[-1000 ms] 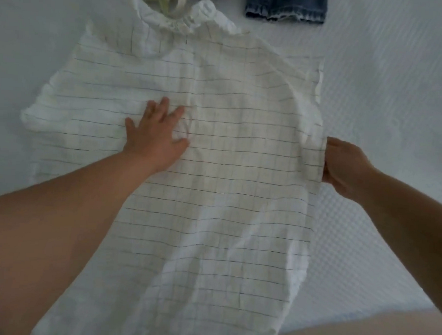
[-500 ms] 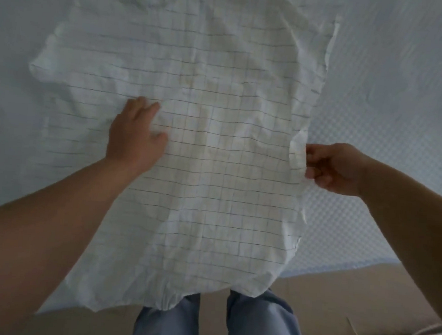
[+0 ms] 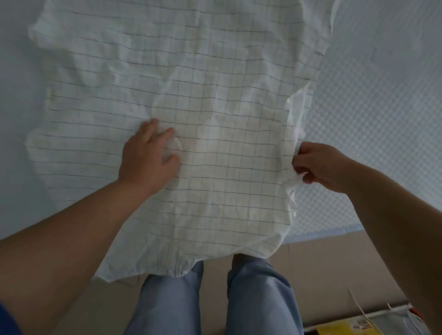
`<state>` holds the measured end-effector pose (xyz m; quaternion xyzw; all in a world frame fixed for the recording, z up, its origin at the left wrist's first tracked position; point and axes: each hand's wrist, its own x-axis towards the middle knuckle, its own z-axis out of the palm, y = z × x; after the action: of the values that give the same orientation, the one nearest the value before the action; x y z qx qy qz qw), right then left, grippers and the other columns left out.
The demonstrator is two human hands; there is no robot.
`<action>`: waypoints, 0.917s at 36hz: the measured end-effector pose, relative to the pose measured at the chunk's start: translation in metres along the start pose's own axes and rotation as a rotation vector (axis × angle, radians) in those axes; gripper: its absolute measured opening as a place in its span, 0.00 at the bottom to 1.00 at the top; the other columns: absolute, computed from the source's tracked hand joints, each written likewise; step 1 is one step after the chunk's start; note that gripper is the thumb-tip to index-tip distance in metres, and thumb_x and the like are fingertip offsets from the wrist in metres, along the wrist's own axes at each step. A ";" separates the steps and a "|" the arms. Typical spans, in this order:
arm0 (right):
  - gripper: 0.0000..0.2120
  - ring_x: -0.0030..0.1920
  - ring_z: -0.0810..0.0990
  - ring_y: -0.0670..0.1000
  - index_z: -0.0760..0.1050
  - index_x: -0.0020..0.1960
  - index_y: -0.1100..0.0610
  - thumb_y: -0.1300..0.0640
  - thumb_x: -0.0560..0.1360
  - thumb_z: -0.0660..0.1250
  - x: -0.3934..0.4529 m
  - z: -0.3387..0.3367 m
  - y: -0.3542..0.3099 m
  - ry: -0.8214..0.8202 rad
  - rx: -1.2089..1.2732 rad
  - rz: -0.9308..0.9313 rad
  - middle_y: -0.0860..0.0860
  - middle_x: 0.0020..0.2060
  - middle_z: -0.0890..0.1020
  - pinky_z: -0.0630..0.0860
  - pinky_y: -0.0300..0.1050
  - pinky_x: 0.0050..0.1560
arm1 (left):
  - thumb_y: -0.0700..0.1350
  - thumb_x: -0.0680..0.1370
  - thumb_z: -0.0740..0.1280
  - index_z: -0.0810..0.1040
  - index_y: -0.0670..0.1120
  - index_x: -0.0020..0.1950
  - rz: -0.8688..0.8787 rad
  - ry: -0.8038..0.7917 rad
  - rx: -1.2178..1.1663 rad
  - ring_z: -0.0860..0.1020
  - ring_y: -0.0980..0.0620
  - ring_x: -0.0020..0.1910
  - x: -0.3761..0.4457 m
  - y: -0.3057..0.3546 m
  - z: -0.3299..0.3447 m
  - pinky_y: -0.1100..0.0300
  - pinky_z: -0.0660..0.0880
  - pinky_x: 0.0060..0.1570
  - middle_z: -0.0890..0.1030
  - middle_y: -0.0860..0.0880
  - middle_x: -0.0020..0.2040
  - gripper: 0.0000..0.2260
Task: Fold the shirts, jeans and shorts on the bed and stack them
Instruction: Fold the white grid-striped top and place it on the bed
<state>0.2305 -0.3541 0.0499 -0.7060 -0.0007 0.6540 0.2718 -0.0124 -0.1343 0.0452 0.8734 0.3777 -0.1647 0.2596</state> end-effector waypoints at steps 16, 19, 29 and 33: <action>0.10 0.39 0.84 0.54 0.80 0.45 0.62 0.67 0.74 0.59 -0.026 0.057 0.040 0.352 0.390 -0.027 0.54 0.37 0.85 0.80 0.43 0.34 | 0.60 0.77 0.59 0.48 0.61 0.76 0.058 -0.188 0.189 0.38 0.51 0.76 -0.013 -0.029 0.028 0.32 0.41 0.67 0.40 0.53 0.78 0.31; 0.09 0.41 0.84 0.54 0.79 0.51 0.62 0.63 0.76 0.61 -0.026 0.066 0.052 0.260 0.435 -0.001 0.55 0.42 0.85 0.80 0.44 0.37 | 0.58 0.77 0.61 0.50 0.59 0.76 0.052 -0.155 0.179 0.40 0.50 0.76 -0.014 -0.025 0.029 0.31 0.42 0.66 0.42 0.51 0.78 0.31; 0.09 0.32 0.73 0.46 0.82 0.48 0.58 0.64 0.73 0.65 -0.046 0.074 0.103 0.089 0.080 0.124 0.51 0.37 0.79 0.69 0.37 0.28 | 0.42 0.75 0.66 0.73 0.43 0.67 -0.064 0.127 -0.109 0.62 0.43 0.72 -0.094 -0.035 0.035 0.48 0.61 0.69 0.65 0.41 0.72 0.20; 0.07 0.23 0.67 0.43 0.81 0.45 0.57 0.61 0.74 0.64 -0.052 0.081 0.112 -0.008 0.104 0.154 0.48 0.30 0.78 0.59 0.35 0.19 | 0.45 0.75 0.65 0.72 0.45 0.67 -0.306 0.156 -0.145 0.64 0.45 0.69 -0.132 -0.057 0.043 0.50 0.62 0.67 0.68 0.43 0.69 0.20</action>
<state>0.1080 -0.4370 0.0549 -0.6863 0.0864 0.6748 0.2571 -0.1464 -0.2019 0.0558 0.7949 0.5360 -0.1063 0.2635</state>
